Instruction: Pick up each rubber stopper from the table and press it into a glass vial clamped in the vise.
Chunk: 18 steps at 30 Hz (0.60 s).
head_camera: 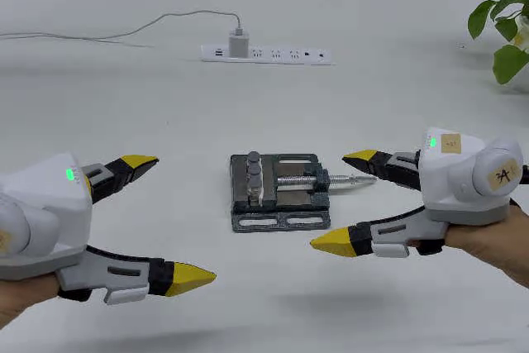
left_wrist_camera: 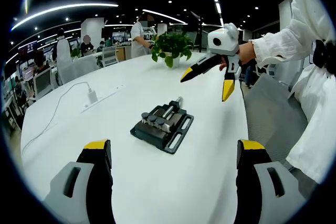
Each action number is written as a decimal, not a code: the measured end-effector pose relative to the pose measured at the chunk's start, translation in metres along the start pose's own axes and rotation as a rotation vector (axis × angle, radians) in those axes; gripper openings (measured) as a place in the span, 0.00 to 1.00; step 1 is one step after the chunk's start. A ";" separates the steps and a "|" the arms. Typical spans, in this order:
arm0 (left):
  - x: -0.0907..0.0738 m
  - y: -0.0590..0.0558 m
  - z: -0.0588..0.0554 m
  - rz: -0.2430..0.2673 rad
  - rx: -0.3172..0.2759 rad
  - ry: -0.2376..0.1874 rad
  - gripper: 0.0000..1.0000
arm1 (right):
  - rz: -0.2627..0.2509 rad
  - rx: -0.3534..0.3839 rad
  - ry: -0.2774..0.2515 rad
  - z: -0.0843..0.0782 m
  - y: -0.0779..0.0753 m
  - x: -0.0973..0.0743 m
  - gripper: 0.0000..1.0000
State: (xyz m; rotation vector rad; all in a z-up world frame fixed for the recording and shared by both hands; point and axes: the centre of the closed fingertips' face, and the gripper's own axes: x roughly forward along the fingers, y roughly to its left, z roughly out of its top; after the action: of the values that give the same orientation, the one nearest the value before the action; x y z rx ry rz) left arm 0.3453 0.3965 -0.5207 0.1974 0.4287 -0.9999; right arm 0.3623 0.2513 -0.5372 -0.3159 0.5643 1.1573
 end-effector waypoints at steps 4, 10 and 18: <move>0.001 0.001 -0.004 0.001 -0.001 0.011 0.99 | 0.000 -0.005 -0.002 -0.003 -0.001 -0.002 0.87; 0.001 0.000 -0.008 0.002 0.001 0.024 0.99 | -0.004 0.004 -0.003 -0.007 -0.002 -0.005 0.86; 0.000 -0.004 -0.011 -0.001 0.002 0.033 0.99 | -0.011 0.003 -0.007 -0.008 -0.003 -0.009 0.85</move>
State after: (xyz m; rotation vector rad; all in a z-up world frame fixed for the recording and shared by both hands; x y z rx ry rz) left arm 0.3392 0.3980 -0.5306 0.2154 0.4583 -0.9990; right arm 0.3600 0.2390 -0.5387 -0.3114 0.5574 1.1464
